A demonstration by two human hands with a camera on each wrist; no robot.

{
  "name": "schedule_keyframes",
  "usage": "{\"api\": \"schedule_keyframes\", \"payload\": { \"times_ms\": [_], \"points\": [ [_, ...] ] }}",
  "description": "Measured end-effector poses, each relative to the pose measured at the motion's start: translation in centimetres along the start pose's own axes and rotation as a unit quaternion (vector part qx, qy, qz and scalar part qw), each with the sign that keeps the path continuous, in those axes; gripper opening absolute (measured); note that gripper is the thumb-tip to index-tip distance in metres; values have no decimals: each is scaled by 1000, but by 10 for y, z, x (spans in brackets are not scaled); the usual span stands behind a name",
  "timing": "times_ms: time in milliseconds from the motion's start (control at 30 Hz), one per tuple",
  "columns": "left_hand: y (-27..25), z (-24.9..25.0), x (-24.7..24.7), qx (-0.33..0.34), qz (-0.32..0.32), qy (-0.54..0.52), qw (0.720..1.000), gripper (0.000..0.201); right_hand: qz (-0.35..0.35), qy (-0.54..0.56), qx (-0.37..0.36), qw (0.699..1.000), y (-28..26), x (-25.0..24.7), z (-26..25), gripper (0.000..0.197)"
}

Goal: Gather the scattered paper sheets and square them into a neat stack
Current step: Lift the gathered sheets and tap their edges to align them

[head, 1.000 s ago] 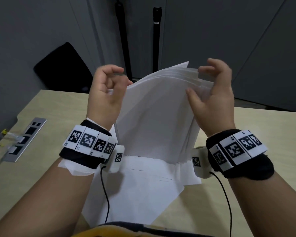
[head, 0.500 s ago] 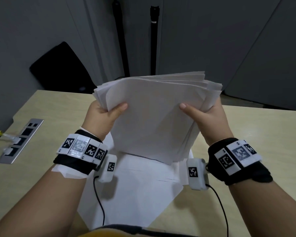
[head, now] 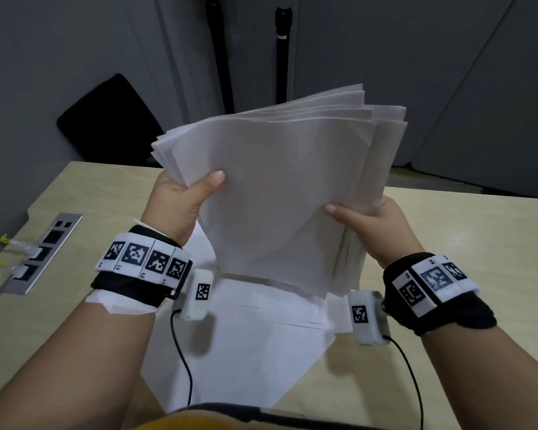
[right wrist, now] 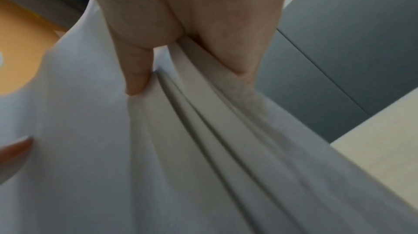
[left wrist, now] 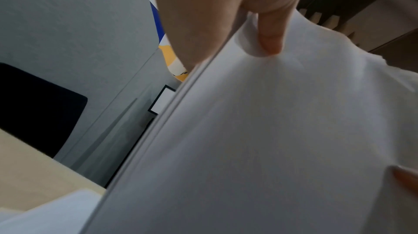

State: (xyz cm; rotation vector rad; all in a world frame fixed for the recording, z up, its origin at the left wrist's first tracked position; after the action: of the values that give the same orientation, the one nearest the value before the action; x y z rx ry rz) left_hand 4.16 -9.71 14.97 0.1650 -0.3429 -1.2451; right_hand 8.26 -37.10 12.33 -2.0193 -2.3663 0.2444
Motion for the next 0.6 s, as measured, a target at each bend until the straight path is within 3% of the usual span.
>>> {"api": "schedule_keyframes", "payload": {
  "times_ms": [200, 300, 367, 467, 533, 600],
  "points": [
    [2, 26, 8, 118, -3, -6, 993, 19, 59, 63, -81, 993, -7, -2, -18, 19],
    [5, 38, 9, 150, -30, -56, 987, 34, 66, 97, -93, 989, -9, -5, -26, 17],
    [6, 31, 7, 111, -66, -59, 990, 46, 62, 105, -87, 989, -9, -5, -29, 14],
    [0, -5, -4, -26, -87, 17, 996, 61, 59, 109, -83, 989, -10, 1, -30, 12],
    [-7, -26, -7, -74, -82, 69, 991, 54, 67, 101, -86, 989, -10, 4, -29, 14],
    [-11, -34, -6, -82, -53, 89, 991, 36, 77, 96, -88, 988, -9, 5, -29, 14]
  ]
}}
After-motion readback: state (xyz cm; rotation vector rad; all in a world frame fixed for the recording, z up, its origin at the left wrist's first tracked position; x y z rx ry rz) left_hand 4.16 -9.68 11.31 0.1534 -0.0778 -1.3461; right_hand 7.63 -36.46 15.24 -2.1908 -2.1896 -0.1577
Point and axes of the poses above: each hand's wrist, its own y-axis towards the middle knuckle, its own x-axis out of the palm, z = x × y, the point moved 3 cm from there along y, towards the middle knuckle, and after that the axes turned 8 degrees about x, right-handed, at the moved point
